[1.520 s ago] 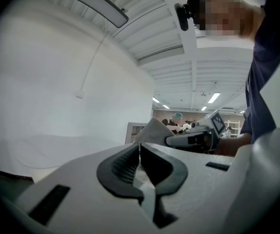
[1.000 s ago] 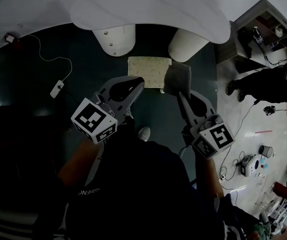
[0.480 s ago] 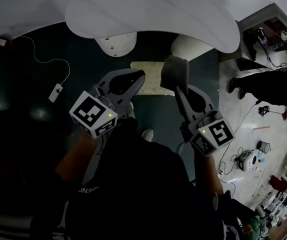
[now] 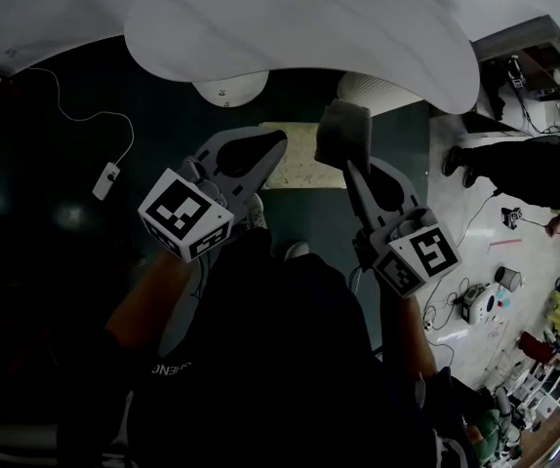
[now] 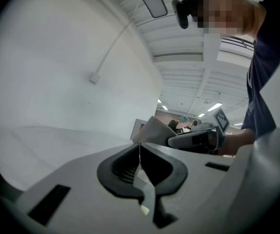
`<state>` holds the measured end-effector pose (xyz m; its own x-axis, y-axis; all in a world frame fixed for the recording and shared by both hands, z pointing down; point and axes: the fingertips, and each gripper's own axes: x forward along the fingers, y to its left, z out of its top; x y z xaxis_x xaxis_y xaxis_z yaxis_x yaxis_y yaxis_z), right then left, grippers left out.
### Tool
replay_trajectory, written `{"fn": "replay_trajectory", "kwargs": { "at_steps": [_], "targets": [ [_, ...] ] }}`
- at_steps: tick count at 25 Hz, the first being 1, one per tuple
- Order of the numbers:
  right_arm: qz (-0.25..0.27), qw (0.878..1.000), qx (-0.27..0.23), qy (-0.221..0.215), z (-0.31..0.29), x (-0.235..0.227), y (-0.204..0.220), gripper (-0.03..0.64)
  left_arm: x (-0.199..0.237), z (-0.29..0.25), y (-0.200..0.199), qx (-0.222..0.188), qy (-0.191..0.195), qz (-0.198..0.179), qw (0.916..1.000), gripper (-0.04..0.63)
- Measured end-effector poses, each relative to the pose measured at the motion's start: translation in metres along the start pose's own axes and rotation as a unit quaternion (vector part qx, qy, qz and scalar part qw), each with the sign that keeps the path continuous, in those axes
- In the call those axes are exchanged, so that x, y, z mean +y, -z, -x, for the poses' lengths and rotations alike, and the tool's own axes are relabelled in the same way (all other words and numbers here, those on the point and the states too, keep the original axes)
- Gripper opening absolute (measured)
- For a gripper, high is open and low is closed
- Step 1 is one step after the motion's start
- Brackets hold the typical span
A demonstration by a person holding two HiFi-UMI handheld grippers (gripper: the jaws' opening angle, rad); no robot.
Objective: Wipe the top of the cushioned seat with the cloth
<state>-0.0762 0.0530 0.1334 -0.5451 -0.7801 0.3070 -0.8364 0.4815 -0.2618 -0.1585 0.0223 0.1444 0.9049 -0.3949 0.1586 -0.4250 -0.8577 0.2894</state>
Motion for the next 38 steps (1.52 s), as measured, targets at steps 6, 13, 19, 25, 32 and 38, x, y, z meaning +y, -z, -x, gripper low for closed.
{"fn": "replay_trajectory", "kwargs": {
  "at_steps": [6, 13, 19, 25, 32, 38],
  "targets": [
    [0.003, 0.999, 0.029, -0.016, -0.039, -0.008, 0.005, 0.034, 0.033, -0.003, 0.008, 0.008, -0.008, 0.012, 0.9999, 0.011],
    [-0.002, 0.998, 0.051, -0.041, -0.073, -0.021, 0.021, 0.034, 0.057, -0.007, 0.032, 0.023, -0.03, 0.01, 0.9992, 0.009],
    [0.007, 0.993, 0.092, -0.078, -0.107, -0.055, 0.062, 0.034, 0.082, -0.024, 0.071, 0.054, -0.073, 0.013, 0.9958, 0.009],
    [0.042, 0.982, 0.143, -0.118, -0.15, -0.092, 0.128, 0.034, 0.109, -0.045, 0.13, 0.089, -0.12, 0.024, 0.9885, 0.009],
    [0.049, 0.97, 0.196, -0.133, -0.195, -0.139, 0.215, 0.034, 0.125, -0.077, 0.201, 0.119, -0.153, 0.048, 0.9799, 0.009],
    [0.032, 0.962, 0.242, -0.126, -0.22, -0.163, 0.292, 0.034, 0.131, -0.089, 0.253, 0.138, -0.166, 0.086, 0.9726, 0.008]
  ]
}}
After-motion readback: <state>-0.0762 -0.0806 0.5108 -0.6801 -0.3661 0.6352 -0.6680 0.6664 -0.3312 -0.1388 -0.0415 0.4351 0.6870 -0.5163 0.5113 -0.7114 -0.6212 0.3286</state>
